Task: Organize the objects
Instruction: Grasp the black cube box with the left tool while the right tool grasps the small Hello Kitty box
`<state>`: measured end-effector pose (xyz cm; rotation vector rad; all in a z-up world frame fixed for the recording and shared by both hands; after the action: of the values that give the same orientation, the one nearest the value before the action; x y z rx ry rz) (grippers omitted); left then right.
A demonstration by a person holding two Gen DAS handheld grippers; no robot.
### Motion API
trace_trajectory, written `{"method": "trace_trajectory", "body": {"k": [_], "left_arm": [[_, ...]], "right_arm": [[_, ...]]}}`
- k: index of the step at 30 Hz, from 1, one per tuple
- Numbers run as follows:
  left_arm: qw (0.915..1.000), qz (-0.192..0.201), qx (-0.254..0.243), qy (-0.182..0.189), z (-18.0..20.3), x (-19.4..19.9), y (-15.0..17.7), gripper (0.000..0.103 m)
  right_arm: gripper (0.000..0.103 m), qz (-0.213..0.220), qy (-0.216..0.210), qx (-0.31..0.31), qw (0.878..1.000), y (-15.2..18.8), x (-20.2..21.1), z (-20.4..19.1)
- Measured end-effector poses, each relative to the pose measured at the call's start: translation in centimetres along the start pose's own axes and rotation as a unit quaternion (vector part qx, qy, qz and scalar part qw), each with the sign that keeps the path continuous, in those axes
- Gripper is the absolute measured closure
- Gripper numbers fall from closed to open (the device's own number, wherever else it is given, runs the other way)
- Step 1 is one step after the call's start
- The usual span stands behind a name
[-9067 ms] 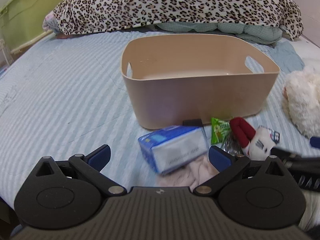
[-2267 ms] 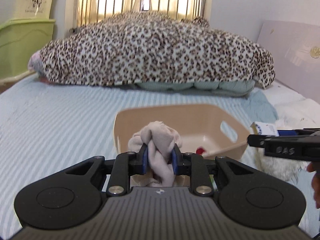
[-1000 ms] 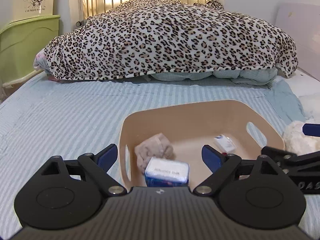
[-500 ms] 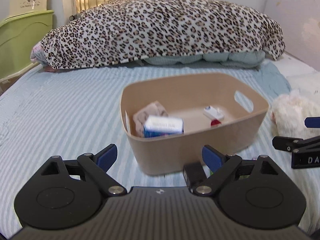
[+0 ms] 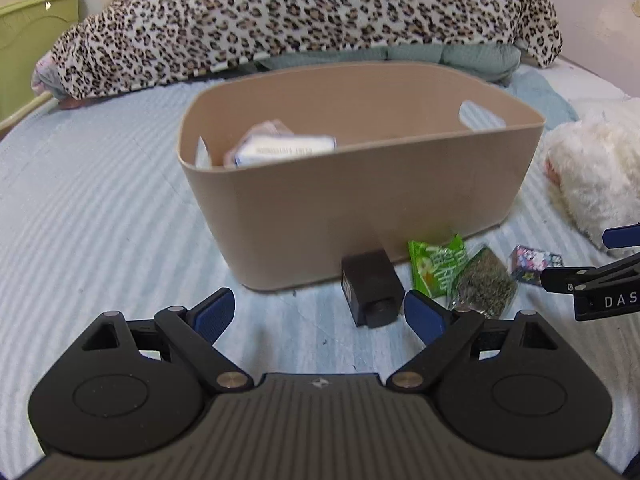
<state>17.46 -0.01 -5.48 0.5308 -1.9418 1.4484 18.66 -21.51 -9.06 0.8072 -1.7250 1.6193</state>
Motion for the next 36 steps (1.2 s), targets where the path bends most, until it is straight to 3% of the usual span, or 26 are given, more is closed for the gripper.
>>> {"method": "trace_trajectory", "body": {"k": [8, 17, 21, 25, 27, 29, 33, 36], "left_arm": [[0.9992, -0.023, 0.029, 0.015, 0.2, -3.0, 0.6, 0.011], [0.9992, -0.018, 0.03, 0.022, 1.2, -4.3, 0.5, 0.011], [0.9984, -0.014, 0.047, 0.028, 1.2, -5.0, 0.5, 0.016], [0.9985, -0.01, 0.04, 0.037, 1.4, -5.4, 0.7, 0.038], [0.9987, -0.009, 0.037, 0.035, 1.3, -5.5, 0.9, 0.049], [0.9983, -0.009, 0.043, 0.039, 1.2, -5.6, 1.0, 0.05], [0.9974, -0.011, 0.051, 0.05, 0.9, -5.5, 1.1, 0.05], [0.9977, -0.01, 0.045, 0.051, 0.8, -5.1, 1.2, 0.05]], "right_arm": [[0.003, -0.016, -0.009, 0.007, 1.0, 0.0, -2.0, -0.2], [0.014, -0.005, -0.014, 0.015, 1.0, 0.0, -2.8, -0.7], [0.025, 0.0, -0.018, 0.02, 1.0, 0.0, -2.6, -1.0], [0.045, 0.003, -0.023, 0.021, 1.0, 0.0, -2.3, -1.1], [0.049, 0.003, -0.026, 0.021, 0.999, 0.0, -2.2, -1.2], [0.054, 0.004, -0.025, 0.024, 0.999, 0.0, -2.0, -1.2], [0.083, 0.004, -0.03, 0.024, 0.999, -0.2, -2.2, -1.3], [0.082, 0.005, -0.033, 0.02, 0.999, 0.2, -2.0, -1.4]]}}
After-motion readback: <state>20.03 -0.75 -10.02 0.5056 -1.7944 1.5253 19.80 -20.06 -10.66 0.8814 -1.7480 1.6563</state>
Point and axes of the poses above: each gripper's, at about its wrist camera, not at the fingertips, and x roughly against the way its jaws point, z to its right, y to its underside, the point moved 5 cm from there along -x, roughly the way its jaws point, and after that the axes turned 12 degrees about -x, right-handed, at the moved point
